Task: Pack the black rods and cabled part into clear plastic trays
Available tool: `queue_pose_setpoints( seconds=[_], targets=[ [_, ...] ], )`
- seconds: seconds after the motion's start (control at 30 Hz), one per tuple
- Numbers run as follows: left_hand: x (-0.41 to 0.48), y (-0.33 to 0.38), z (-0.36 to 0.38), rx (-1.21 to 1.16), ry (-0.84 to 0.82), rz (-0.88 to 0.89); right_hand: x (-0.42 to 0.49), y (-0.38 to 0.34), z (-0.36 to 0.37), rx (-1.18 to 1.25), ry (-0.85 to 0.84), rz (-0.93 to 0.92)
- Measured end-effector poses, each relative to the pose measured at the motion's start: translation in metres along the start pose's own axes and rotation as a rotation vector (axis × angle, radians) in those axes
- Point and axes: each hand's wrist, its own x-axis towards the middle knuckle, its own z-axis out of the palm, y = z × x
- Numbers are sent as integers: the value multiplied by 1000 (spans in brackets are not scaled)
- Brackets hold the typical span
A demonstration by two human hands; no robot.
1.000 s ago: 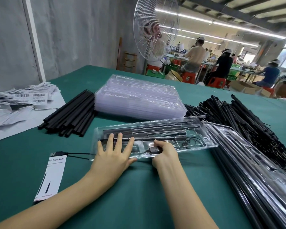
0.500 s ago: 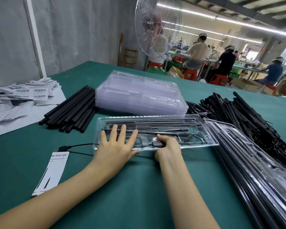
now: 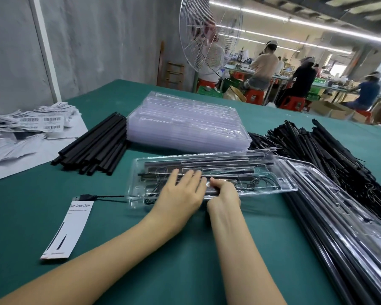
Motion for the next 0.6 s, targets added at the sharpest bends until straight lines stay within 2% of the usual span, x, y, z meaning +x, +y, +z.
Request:
queue_pose_setpoints(
  seconds=[0.17, 0.43, 0.6],
  targets=[
    [18, 9, 3, 42, 69, 1, 4, -1, 1, 54, -134, 64],
    [18, 10, 13, 5, 146, -41, 8, 0, 1, 63, -175, 94],
    [19, 12, 15, 5, 121, -65, 7, 4, -3, -10, -132, -9]
  ],
)
